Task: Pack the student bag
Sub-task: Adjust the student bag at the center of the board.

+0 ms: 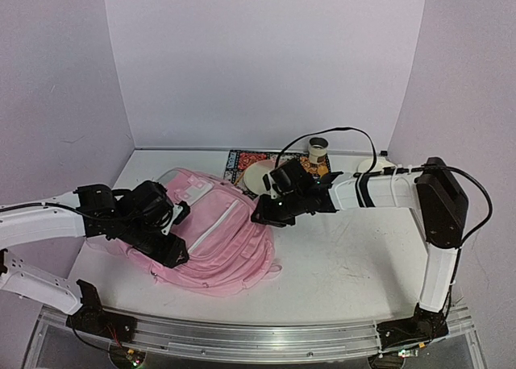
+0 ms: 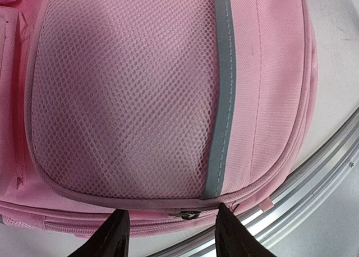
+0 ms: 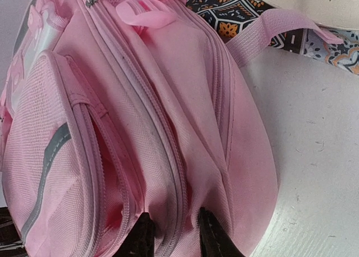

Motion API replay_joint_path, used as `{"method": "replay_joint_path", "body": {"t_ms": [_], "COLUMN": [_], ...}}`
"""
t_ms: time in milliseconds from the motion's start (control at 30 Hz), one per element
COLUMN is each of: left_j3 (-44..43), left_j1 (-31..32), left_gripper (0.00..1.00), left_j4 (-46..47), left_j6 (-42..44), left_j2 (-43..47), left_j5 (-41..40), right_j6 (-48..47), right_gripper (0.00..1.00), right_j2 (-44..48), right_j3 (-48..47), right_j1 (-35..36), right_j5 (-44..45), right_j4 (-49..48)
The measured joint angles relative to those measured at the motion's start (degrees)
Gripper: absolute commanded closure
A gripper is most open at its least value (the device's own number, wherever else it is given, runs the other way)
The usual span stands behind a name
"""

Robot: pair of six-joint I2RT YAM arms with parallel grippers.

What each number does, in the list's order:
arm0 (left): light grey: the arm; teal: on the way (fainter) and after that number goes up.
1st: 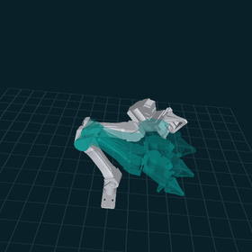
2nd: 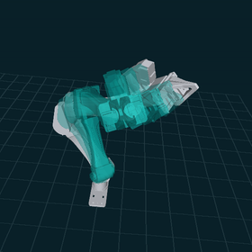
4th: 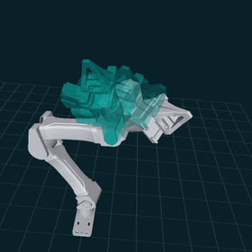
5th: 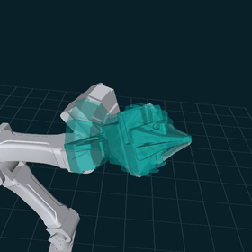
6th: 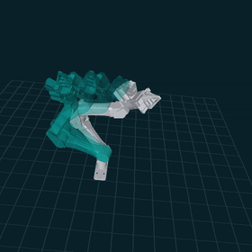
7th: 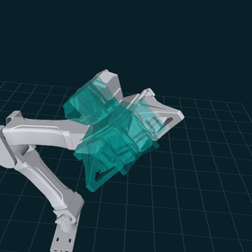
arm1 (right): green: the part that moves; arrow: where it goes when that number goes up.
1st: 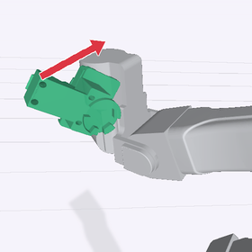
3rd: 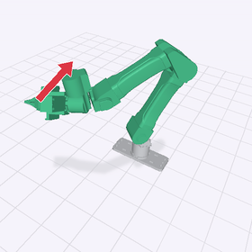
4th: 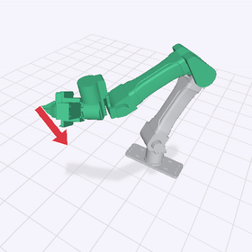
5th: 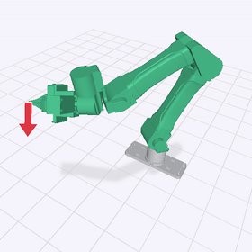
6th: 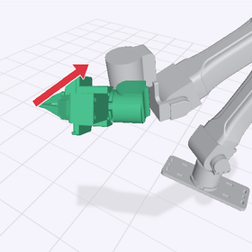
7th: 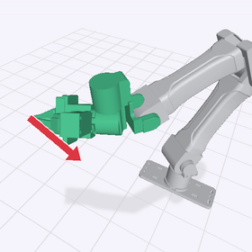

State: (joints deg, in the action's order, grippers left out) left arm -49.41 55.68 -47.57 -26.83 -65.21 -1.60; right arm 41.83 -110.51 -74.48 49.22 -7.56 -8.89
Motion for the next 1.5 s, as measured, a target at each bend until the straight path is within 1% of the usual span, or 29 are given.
{"method": "replay_joint_path", "body": {"t_ms": [300,633,767,967,1067,1167,1267,1367,1500], "left_j3": [-2.1,-2.2,-1.7,0.5,1.0,1.2,1.2,1.2,1.5], "left_j1": [0.0,0.0,0.0,0.3,2.2,4.8,6.0,6.2,6.3], "left_gripper": [0.45,0.43,0.39,0.41,0.43,0.44,0.45,0.47,0.49], "left_j4": [0.2,1.1,1.6,4.5,6.6,9.1,10.4,10.7,11.3], "left_j6": [0.0,0.0,0.0,-0.8,-2.5,-4.9,-6.6,-8.3,-11.6], "left_j2": [-1.6,-3.8,-3.8,-3.9,-4.2,-4.5,-4.6,-4.4,-3.3], "left_j5": [-0.1,0.2,0.6,3.0,4.7,7.3,8.5,8.4,6.0], "right_j6": [-3.6,-6.9,-7.8,-8.2,-8.0,-7.5,-7.2,-6.8,-6.1], "right_gripper": [0.72,0.71,0.71,0.67,0.64,0.62,0.59,0.58,0.57], "right_j2": [-1.2,-1.2,-1.2,-1.2,-1.0,0.3,3.8,7.3,11.2], "right_j3": [-1.2,-1.2,-1.3,-1.3,-0.3,2.1,5.5,8.2,10.5], "right_j1": [-1.7,-3.8,-4.0,-4.3,-4.3,-4.3,-4.3,-4.3,-3.4], "right_j5": [-2.1,-3.9,-4.9,-7.2,-7.7,-7.8,-7.8,-7.7,-6.4], "right_j4": [-0.1,-0.5,-0.5,-0.8,-2.2,-3.3,-3.8,-4.4,-5.2]}}
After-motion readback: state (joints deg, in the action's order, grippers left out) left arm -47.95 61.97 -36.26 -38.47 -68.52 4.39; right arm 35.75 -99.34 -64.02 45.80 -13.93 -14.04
